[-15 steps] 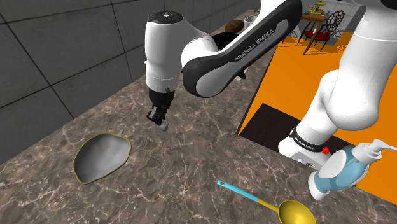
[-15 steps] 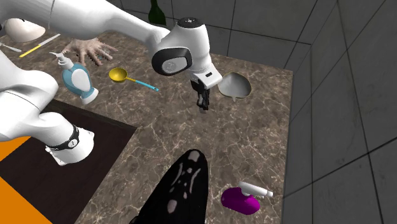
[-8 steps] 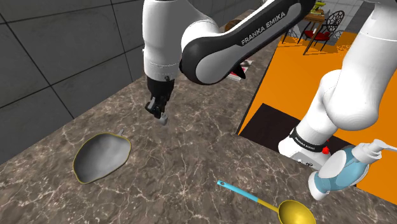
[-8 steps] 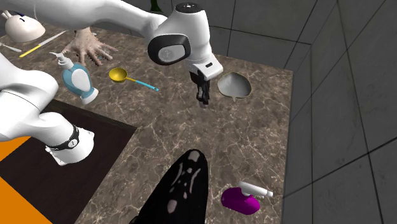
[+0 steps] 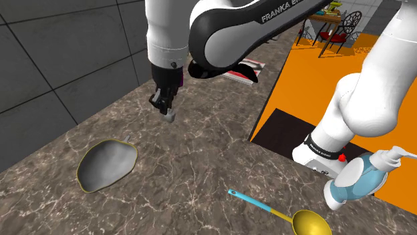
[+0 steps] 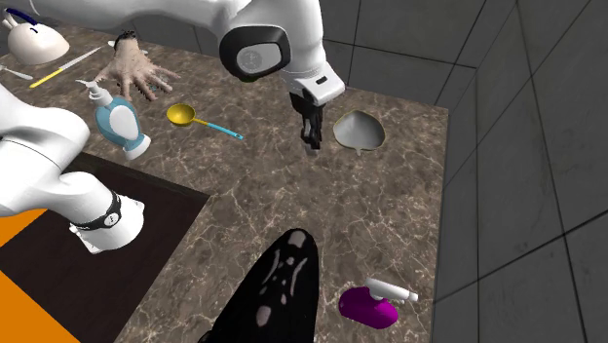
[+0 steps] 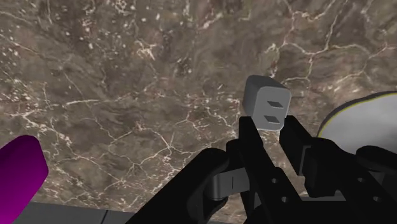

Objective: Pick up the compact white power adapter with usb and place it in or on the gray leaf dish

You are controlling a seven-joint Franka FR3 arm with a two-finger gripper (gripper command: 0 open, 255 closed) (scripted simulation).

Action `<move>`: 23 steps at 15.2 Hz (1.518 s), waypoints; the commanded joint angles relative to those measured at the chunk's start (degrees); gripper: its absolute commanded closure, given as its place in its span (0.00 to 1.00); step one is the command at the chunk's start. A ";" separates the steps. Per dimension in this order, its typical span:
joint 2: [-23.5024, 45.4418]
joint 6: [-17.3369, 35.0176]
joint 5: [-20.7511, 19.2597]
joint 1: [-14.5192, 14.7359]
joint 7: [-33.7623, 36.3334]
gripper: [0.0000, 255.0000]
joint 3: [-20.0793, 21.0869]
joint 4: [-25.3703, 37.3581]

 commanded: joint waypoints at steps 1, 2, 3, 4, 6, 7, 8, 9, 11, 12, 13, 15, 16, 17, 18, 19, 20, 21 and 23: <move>1.77 -1.44 -0.94 0.62 1.21 1.00 0.35 2.92; 3.83 -2.40 -2.06 1.30 2.50 1.00 0.65 5.62; 5.92 -3.43 -3.17 2.06 3.73 1.00 0.89 8.43; 8.05 -4.54 -4.25 2.93 4.88 1.00 1.04 11.33; 12.42 -6.96 -6.34 4.89 6.95 1.00 1.16 17.50; 14.68 -8.28 -7.33 5.97 7.87 1.00 1.16 20.79; 17.00 -9.69 -8.29 7.14 8.68 1.00 1.09 24.24; 19.39 -11.19 -9.20 8.39 9.40 1.00 0.98 27.87; 24.45 -14.52 -10.93 11.12 10.53 1.00 0.62 35.86; 27.18 -16.39 -11.74 12.63 10.92 1.00 0.37 40.32; 30.11 -18.45 -12.52 14.25 11.18 1.00 0.08 45.22; 36.99 -23.47 -14.01 18.09 11.15 1.00 -0.76 57.18; 40.86 -26.40 -14.66 20.21 10.78 1.00 -1.30 64.18; 40.60 -25.45 -14.59 19.99 10.96 1.00 -1.36 62.93; 40.40 -24.54 -14.59 19.76 11.14 1.00 -1.35 61.78; 40.22 -23.65 -14.61 19.54 11.32 1.00 -1.33 60.65; 40.11 -22.82 -14.64 19.35 11.49 1.00 -1.33 59.67; 40.02 -22.00 -14.68 19.17 11.66 1.00 -1.33 58.71; 39.91 -20.41 -14.77 18.85 11.98 1.00 -1.35 56.93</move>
